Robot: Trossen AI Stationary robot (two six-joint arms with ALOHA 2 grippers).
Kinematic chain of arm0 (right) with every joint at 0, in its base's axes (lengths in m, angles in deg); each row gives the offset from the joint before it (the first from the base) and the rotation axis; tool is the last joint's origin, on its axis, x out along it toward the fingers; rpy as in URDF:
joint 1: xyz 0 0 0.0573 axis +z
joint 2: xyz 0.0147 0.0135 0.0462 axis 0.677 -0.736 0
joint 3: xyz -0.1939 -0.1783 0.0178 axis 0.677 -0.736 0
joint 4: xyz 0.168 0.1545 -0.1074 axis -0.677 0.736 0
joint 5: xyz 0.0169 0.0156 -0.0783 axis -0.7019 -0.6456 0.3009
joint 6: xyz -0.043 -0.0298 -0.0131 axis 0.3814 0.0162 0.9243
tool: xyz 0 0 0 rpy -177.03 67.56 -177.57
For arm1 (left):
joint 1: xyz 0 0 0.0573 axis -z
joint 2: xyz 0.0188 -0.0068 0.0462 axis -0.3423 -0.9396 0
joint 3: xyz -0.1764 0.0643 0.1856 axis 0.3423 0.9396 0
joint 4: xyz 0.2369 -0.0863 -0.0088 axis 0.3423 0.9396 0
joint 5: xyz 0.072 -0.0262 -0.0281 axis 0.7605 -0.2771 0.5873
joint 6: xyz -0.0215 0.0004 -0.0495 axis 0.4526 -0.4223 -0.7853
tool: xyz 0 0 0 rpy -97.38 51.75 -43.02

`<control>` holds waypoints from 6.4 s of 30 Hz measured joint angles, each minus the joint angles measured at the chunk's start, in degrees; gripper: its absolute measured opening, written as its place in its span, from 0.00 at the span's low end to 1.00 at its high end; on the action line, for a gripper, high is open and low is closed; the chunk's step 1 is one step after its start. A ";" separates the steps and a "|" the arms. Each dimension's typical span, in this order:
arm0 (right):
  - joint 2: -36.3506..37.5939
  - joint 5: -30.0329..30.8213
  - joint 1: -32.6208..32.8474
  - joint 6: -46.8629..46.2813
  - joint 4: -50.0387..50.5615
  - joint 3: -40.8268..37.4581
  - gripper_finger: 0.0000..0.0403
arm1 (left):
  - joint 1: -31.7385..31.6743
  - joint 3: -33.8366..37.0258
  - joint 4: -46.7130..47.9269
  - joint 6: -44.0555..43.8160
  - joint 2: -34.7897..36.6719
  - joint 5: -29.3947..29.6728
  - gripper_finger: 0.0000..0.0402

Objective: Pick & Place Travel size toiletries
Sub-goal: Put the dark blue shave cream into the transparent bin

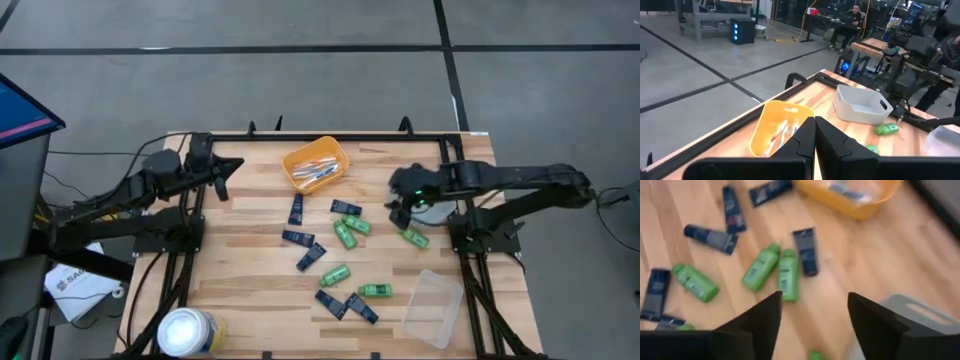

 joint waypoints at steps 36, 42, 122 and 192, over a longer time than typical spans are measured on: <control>-47.96 -11.17 -12.23 23.95 -1.33 18.06 0.58 | -0.02 19.99 -2.98 -3.35 20.60 -0.13 0.00; -50.54 -11.19 -13.69 25.35 -1.47 17.74 0.58 | -0.02 20.17 -3.32 -4.11 20.55 -0.33 0.00; -32.26 -27.89 49.94 -78.46 24.34 17.56 0.33 | -0.02 20.17 -4.18 -3.96 20.42 -6.97 0.00; -65.46 -24.90 30.66 -42.18 9.14 40.51 0.62 | -0.01 20.17 -4.07 -3.39 20.44 -6.69 0.00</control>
